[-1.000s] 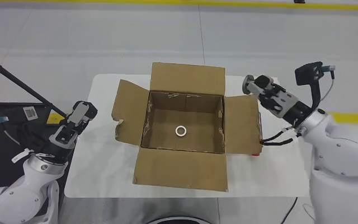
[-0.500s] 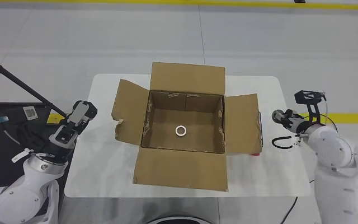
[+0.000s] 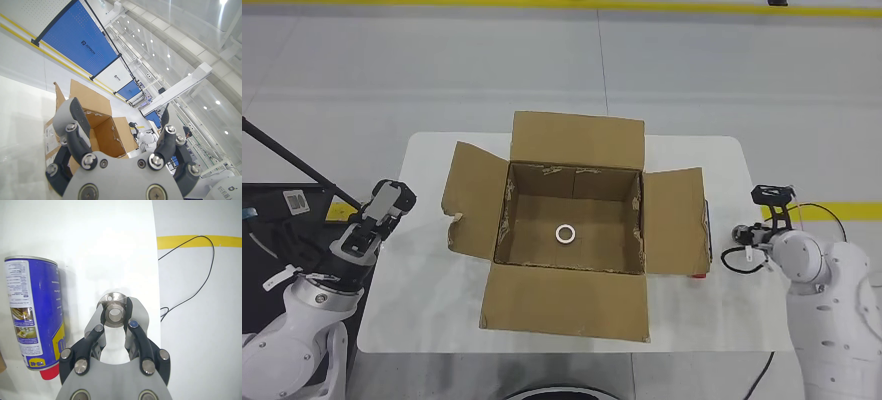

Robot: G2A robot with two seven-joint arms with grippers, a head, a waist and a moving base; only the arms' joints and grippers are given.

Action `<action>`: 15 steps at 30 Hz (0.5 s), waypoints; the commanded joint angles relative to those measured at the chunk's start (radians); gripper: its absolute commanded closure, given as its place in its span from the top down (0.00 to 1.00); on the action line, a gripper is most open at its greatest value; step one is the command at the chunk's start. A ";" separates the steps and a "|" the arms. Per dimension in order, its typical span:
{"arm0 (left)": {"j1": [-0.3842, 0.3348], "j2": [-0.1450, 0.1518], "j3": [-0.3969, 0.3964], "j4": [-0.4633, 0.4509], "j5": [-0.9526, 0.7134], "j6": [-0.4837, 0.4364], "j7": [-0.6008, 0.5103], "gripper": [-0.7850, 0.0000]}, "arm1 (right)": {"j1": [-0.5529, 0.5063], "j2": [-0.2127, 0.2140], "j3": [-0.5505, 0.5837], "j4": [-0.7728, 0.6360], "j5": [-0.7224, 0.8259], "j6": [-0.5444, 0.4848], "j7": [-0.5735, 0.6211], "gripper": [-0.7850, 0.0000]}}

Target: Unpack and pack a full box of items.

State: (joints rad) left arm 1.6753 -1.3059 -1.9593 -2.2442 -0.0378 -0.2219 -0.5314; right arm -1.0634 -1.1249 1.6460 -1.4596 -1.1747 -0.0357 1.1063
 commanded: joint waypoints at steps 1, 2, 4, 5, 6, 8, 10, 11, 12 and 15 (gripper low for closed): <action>0.000 0.000 0.000 0.000 0.000 0.000 0.000 1.00 | 0.009 0.000 -0.006 0.017 0.002 0.001 -0.002 0.09; 0.000 0.000 0.000 0.000 0.000 0.000 0.000 1.00 | 0.013 0.001 -0.008 0.024 0.001 0.000 -0.003 0.16; 0.000 0.000 0.000 0.000 0.000 0.000 0.000 1.00 | 0.019 0.002 -0.012 0.035 0.000 0.001 -0.005 0.21; 0.000 0.000 0.000 0.000 0.000 0.000 0.000 1.00 | 0.021 0.002 -0.013 0.038 -0.001 0.003 -0.005 0.27; 0.000 0.000 0.000 0.000 0.000 0.000 0.000 1.00 | 0.023 0.002 -0.015 0.040 -0.001 0.005 -0.004 0.36; 0.000 0.000 0.000 0.000 0.000 0.000 0.000 1.00 | 0.026 0.004 -0.018 0.043 -0.001 0.004 0.001 0.40; 0.000 0.000 0.000 0.000 0.000 0.000 0.000 1.00 | 0.028 0.005 -0.020 0.045 -0.002 0.003 0.003 0.44; 0.000 0.000 0.000 0.000 0.000 0.000 0.000 1.00 | 0.029 0.005 -0.021 0.046 -0.001 0.003 0.004 0.46; 0.000 0.000 0.000 0.000 0.000 0.000 0.000 1.00 | 0.029 0.006 -0.021 0.045 0.002 0.003 0.005 0.46; 0.000 0.000 0.000 0.000 0.000 0.000 0.000 1.00 | 0.029 0.008 -0.015 0.030 0.006 0.005 0.003 0.48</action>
State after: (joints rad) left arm 1.6753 -1.3059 -1.9593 -2.2442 -0.0378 -0.2219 -0.5314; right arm -1.0351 -1.1176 1.6272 -1.4215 -1.1712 -0.0321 1.1127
